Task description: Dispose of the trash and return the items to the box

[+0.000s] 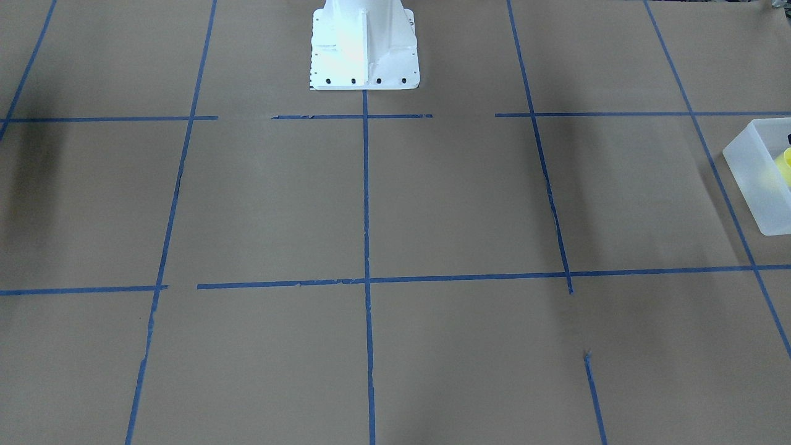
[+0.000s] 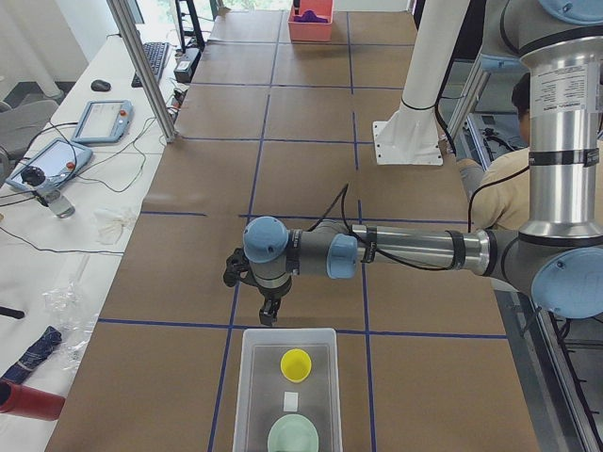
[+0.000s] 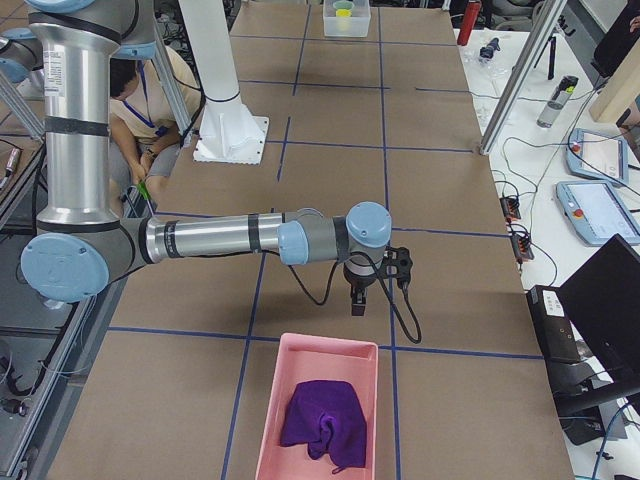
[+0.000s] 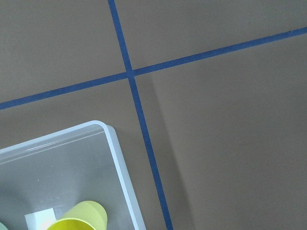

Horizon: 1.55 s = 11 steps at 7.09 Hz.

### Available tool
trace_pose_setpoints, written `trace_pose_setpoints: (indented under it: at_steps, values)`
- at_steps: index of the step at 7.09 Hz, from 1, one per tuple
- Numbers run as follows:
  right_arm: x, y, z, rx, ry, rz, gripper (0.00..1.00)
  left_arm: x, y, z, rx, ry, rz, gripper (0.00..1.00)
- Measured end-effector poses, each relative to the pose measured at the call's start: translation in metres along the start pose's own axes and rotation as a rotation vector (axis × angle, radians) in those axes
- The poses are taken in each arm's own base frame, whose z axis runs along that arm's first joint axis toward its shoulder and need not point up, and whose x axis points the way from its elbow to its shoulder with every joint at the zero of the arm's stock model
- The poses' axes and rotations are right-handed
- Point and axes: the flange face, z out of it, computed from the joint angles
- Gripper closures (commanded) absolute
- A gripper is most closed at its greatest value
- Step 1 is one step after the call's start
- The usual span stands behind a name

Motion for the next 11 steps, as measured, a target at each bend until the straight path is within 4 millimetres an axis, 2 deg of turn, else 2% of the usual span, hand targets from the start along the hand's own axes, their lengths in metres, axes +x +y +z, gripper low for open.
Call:
trace_pose_setpoints:
  at_steps: [3,6,9,11]
  values:
    - [-0.001,0.000,-0.001,0.002,0.000,-0.002,0.00,-0.003,-0.014,-0.008,0.020,-0.097,0.039,0.00]
    - [0.006,0.006,0.004,-0.007,0.004,-0.022,0.00,0.010,-0.045,-0.035,-0.029,-0.136,-0.010,0.00]
    - [0.005,0.005,0.003,0.007,0.002,-0.037,0.00,0.012,-0.049,-0.038,-0.060,-0.128,-0.041,0.00]
    - [0.005,0.006,0.003,0.009,0.001,-0.035,0.00,0.024,-0.056,-0.047,-0.029,-0.130,-0.005,0.00]
